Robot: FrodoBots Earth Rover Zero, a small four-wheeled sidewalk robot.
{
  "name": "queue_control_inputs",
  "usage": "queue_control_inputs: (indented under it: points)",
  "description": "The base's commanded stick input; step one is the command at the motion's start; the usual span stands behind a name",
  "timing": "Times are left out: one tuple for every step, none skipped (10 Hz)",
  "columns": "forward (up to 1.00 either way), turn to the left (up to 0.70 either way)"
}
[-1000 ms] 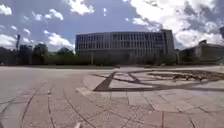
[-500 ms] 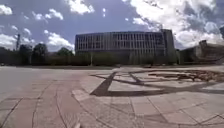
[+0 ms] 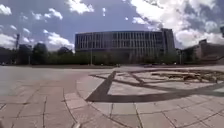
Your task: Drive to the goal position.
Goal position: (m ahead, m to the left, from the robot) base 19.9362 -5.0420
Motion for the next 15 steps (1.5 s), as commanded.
queue_control_inputs:
  points:
    - [0.70, 0.02]
    - [0.70, 0.02]
    - [0.70, 0.02]
    - [0.70, 0.02]
    - [0.70, 0.02]
    - [0.70, 0.02]
    - [0.70, 0.02]
    - [0.70, 0.02]
    - [0.70, 0.02]
    - [0.70, 0.02]
    - [0.70, 0.02]
    - [0.70, 0.02]
    - [0.70, 0.02]
    - [0.70, 0.02]
    - [0.70, 0.02]
